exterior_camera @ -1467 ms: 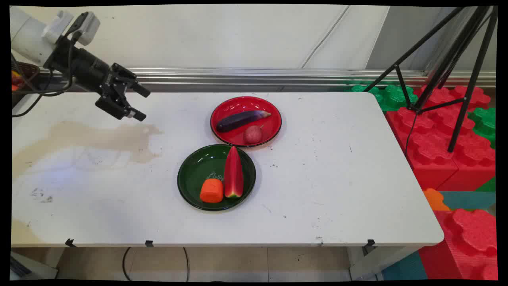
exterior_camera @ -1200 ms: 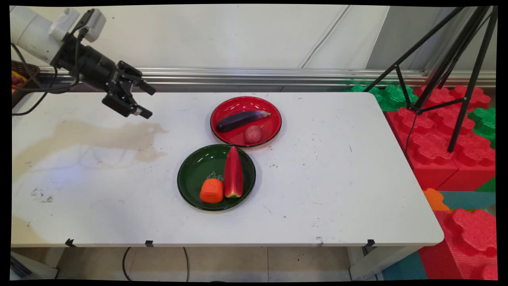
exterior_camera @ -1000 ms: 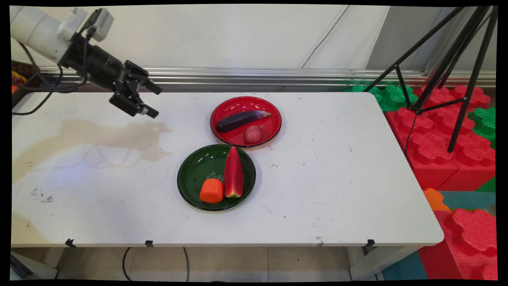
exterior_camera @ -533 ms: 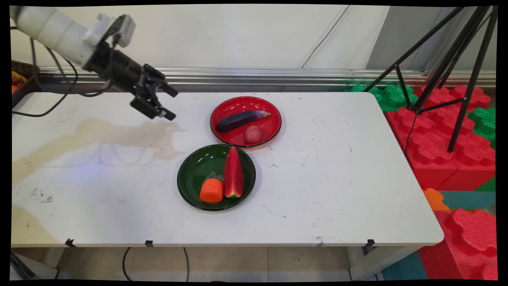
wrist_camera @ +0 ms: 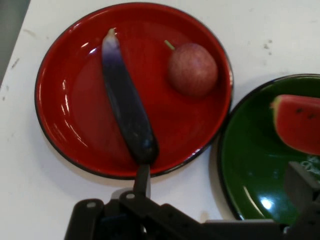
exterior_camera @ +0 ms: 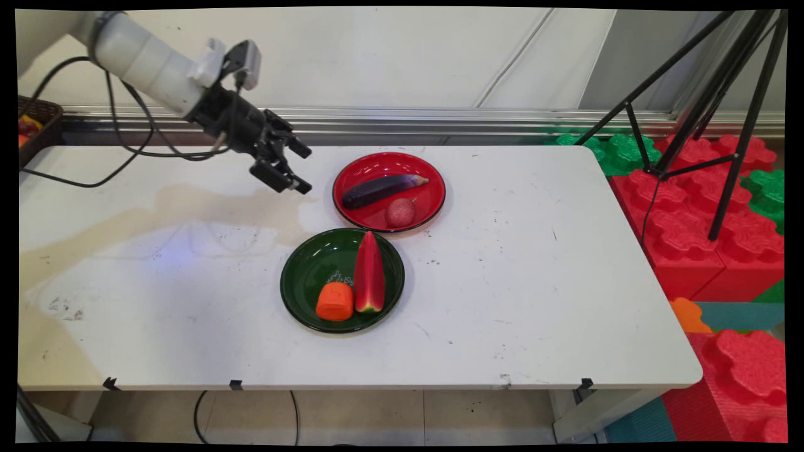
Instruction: Pick up the eggplant from the red plate
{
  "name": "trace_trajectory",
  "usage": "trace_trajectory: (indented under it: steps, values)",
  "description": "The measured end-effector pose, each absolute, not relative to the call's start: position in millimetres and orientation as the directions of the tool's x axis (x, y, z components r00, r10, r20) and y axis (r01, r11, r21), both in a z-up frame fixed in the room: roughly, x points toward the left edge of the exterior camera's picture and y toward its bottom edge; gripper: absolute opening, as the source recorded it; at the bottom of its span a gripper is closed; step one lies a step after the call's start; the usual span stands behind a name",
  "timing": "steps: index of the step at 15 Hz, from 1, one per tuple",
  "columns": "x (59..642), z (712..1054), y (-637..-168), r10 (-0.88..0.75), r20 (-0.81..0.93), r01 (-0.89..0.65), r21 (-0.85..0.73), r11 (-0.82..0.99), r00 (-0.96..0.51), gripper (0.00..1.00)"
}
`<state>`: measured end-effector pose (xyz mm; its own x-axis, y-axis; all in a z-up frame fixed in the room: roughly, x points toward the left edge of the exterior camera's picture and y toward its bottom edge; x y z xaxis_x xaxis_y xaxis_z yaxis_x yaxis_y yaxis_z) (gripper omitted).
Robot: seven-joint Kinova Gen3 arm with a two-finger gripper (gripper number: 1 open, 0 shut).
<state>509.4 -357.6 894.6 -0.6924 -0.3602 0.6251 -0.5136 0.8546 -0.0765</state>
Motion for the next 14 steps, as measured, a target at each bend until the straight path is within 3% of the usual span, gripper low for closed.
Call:
trace_trajectory:
  steps: [14]
  values:
    - [472, 841, -427, -0.37, 0.56, -0.513, -0.12, 0.85, -0.742, 1.0]
